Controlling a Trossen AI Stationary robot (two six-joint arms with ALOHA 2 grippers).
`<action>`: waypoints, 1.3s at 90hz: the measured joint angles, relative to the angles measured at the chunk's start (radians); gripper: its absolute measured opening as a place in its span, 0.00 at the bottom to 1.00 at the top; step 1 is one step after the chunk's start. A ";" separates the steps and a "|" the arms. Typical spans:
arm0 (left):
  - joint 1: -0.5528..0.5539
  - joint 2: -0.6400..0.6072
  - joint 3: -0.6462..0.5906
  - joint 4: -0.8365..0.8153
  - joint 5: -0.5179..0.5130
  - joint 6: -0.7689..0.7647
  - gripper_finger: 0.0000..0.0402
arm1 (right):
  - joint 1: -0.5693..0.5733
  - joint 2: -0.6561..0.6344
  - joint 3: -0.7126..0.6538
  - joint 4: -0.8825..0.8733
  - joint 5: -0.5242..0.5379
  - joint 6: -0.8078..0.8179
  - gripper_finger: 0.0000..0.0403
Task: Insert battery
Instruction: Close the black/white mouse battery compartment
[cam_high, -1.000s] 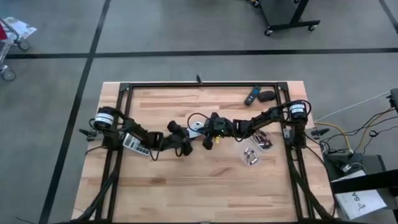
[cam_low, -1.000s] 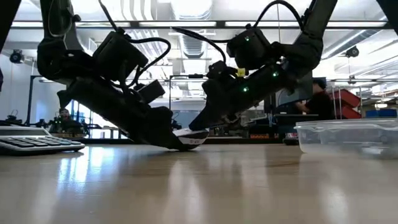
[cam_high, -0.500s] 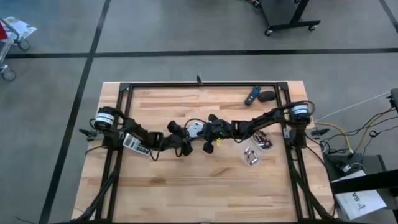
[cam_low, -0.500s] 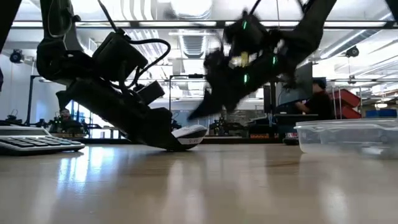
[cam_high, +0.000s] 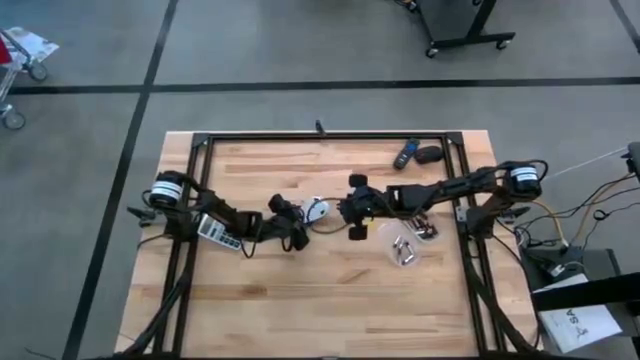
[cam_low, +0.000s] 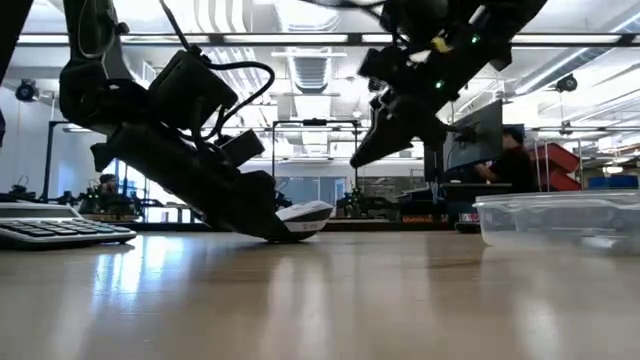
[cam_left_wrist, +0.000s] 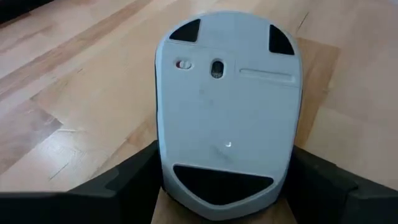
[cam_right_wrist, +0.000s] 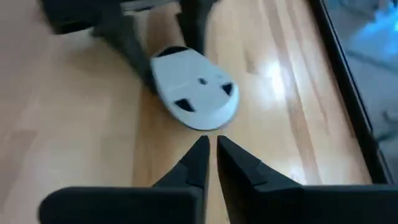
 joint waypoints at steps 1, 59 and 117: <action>0.000 -0.004 0.000 -0.003 0.007 -0.003 0.67 | 0.003 0.001 0.002 0.002 0.000 -0.010 0.12; 0.027 -0.223 0.001 -0.114 0.343 -0.073 0.67 | 0.109 0.087 0.007 0.137 0.059 -0.468 0.75; 0.021 -0.299 0.002 -0.031 0.514 -0.034 0.67 | 0.139 0.107 0.005 0.267 0.051 -0.388 0.66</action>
